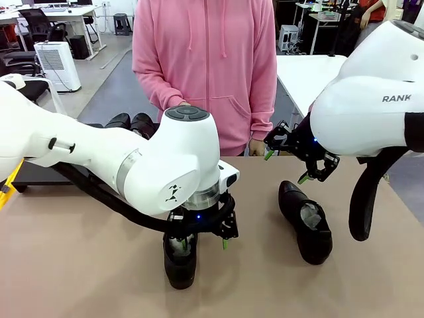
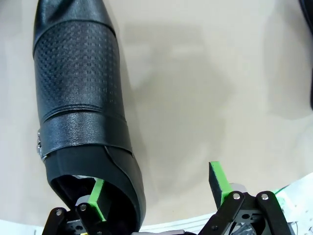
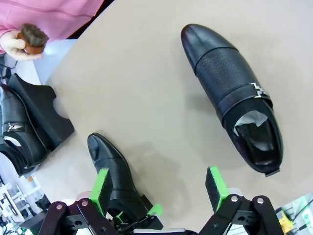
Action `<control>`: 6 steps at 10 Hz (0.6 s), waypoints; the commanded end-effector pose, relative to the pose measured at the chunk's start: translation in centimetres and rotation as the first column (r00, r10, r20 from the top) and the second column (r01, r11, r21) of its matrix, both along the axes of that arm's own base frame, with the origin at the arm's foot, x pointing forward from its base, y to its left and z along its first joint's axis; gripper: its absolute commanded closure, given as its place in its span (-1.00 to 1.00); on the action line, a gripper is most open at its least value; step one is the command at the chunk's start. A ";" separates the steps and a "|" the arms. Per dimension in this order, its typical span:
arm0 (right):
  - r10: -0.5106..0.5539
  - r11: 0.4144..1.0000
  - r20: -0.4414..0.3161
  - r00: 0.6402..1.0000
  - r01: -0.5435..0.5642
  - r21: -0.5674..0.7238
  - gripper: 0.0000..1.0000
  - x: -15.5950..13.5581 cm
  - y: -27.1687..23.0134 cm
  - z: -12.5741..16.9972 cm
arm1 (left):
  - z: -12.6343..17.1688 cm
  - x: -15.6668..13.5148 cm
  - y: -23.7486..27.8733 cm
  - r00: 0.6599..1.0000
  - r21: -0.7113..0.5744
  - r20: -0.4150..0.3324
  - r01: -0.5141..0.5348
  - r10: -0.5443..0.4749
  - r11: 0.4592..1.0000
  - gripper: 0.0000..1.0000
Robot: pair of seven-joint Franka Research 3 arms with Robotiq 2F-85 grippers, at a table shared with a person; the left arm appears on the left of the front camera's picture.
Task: Organize the shoes by placing them on the stand.
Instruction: Place the Shoe from the middle of the table onto the Shoes Stand.
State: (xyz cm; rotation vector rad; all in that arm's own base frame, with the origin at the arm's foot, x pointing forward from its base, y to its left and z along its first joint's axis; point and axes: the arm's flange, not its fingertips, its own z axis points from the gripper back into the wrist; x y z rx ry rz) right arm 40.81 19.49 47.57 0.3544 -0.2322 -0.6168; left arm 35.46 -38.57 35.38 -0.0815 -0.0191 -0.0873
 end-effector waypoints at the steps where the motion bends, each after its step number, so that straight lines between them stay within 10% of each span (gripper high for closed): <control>1: 0.019 1.000 0.007 1.000 -0.019 0.009 -1.00 0.4 -0.1 0.2 | -0.1 0.2 -0.3 1.000 0.023 -0.023 -0.001 0.002 1.000 -0.80; 6: 0.019 1.000 0.007 1.000 -0.019 0.009 -1.00 0.4 -0.1 0.2 | -0.7 0.4 0.1 0.999 0.059 -0.026 -0.027 0.029 0.998 1.00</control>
